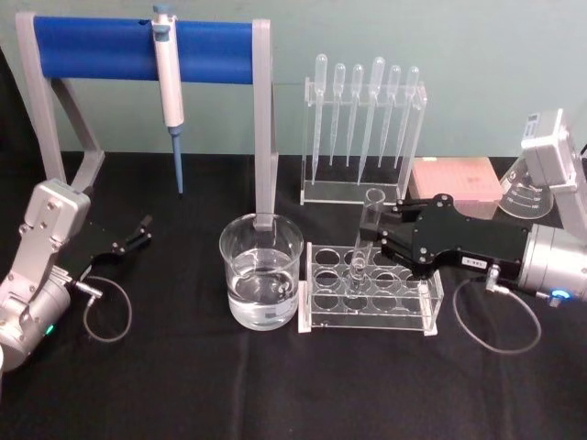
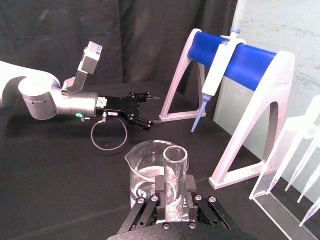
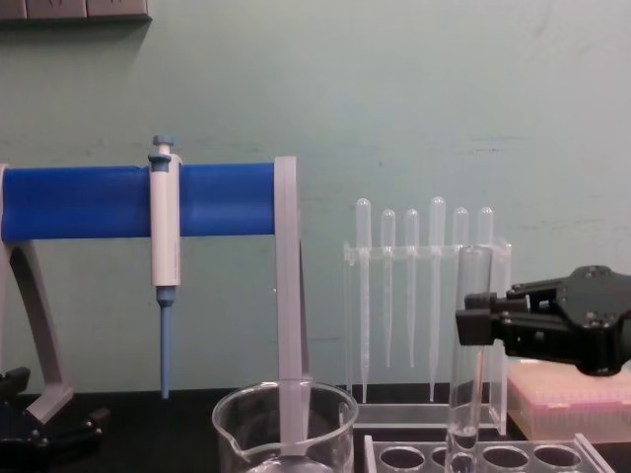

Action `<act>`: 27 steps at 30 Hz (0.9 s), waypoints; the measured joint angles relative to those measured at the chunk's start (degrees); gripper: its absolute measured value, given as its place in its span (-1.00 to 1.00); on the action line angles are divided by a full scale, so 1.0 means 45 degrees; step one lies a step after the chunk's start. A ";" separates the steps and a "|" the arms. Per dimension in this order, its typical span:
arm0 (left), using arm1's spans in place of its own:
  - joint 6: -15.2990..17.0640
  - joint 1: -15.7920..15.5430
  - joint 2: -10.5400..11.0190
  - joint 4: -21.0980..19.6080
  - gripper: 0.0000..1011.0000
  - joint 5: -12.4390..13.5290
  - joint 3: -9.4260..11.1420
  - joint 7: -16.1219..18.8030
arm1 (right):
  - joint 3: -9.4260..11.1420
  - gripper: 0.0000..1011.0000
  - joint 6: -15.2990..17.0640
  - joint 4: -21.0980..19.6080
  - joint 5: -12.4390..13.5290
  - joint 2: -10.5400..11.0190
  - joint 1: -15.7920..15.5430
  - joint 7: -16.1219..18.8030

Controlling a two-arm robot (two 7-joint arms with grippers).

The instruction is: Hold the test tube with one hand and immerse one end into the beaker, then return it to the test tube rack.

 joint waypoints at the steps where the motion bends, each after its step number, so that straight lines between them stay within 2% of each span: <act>1: 0.0000 0.0000 0.0000 0.0000 0.98 0.0000 0.0000 0.0000 | 0.0000 -0.54 -0.0030 0.0018 -0.0022 -0.0023 -0.0026 -0.0002; 15: -0.0001 0.0001 0.0000 0.0000 0.98 0.0000 0.0001 0.0000 | 0.0102 -0.54 -0.0455 0.0332 -0.0479 -0.0229 -0.0384 -0.0055; 27: 0.0000 0.0000 0.0000 0.0000 0.98 0.0000 0.0001 -0.0001 | 0.0116 -0.54 -0.0545 0.0514 -0.0524 -0.0364 -0.0483 -0.0019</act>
